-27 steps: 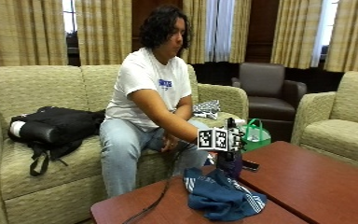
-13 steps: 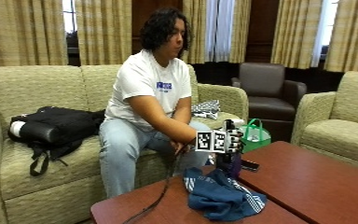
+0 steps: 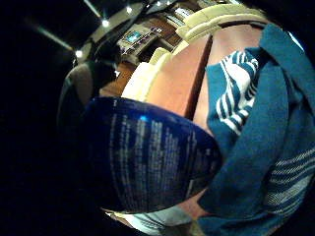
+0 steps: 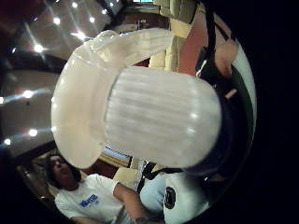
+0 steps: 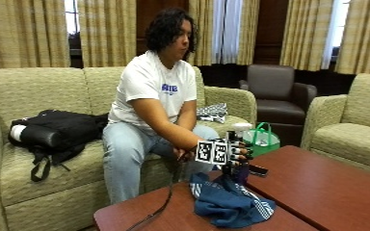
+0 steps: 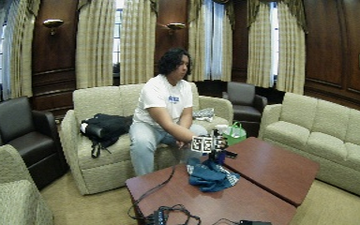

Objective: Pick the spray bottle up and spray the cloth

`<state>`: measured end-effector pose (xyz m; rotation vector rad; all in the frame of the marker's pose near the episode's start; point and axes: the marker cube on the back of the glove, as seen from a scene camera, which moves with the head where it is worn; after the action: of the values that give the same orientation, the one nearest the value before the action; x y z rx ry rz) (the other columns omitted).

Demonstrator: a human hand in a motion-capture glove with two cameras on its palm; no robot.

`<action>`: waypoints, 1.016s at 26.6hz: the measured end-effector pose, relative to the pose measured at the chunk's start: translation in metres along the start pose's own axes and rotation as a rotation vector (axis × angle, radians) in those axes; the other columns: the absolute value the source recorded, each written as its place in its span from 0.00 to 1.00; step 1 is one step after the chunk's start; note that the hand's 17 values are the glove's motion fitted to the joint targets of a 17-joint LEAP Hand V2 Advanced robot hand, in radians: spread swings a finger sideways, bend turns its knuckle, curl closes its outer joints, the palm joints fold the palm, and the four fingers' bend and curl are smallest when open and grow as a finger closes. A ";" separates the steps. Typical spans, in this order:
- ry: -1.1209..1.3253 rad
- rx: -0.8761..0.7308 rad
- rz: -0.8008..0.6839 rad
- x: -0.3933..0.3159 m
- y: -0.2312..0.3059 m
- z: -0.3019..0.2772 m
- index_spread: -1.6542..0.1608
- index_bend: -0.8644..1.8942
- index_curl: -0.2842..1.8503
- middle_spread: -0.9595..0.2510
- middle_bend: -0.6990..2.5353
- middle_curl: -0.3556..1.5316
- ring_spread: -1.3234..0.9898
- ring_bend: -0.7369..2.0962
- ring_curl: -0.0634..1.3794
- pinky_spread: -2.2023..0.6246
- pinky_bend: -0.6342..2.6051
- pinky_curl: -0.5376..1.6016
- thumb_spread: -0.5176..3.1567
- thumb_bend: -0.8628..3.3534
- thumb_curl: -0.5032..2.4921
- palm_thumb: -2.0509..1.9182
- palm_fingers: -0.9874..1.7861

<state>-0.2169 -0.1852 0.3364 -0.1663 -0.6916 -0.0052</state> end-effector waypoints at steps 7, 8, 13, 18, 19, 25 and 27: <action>0.017 -0.014 0.020 0.004 0.007 -0.006 0.72 0.37 0.37 0.64 0.34 0.42 0.49 0.41 0.32 0.79 0.24 0.39 0.37 0.19 0.37 0.65 0.62; 0.021 -0.016 0.022 0.005 0.008 -0.007 0.71 0.37 0.37 0.64 0.33 0.41 0.49 0.41 0.32 0.80 0.25 0.39 0.38 0.19 0.36 0.65 0.60; 0.035 -0.041 0.045 0.006 0.018 -0.012 0.69 0.35 0.34 0.64 0.31 0.40 0.49 0.39 0.31 0.81 0.25 0.39 0.38 0.19 0.34 0.64 0.55; 0.095 -0.083 0.092 0.010 0.037 -0.021 0.68 0.34 0.31 0.64 0.29 0.39 0.49 0.39 0.30 0.82 0.27 0.40 0.38 0.19 0.33 0.63 0.52; 0.107 -0.091 0.103 0.011 0.042 -0.024 0.68 0.34 0.31 0.64 0.29 0.39 0.49 0.39 0.30 0.83 0.27 0.40 0.38 0.19 0.33 0.63 0.51; 0.186 -0.173 0.145 0.009 0.075 -0.043 0.67 0.34 0.28 0.66 0.27 0.38 0.50 0.40 0.29 0.83 0.29 0.41 0.38 0.19 0.32 0.63 0.48; 0.229 -0.194 0.137 0.005 0.084 -0.049 0.67 0.34 0.27 0.66 0.27 0.38 0.50 0.40 0.29 0.84 0.29 0.41 0.38 0.20 0.31 0.63 0.48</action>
<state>-0.1768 -0.1097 0.2900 -0.3929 -0.4494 0.0392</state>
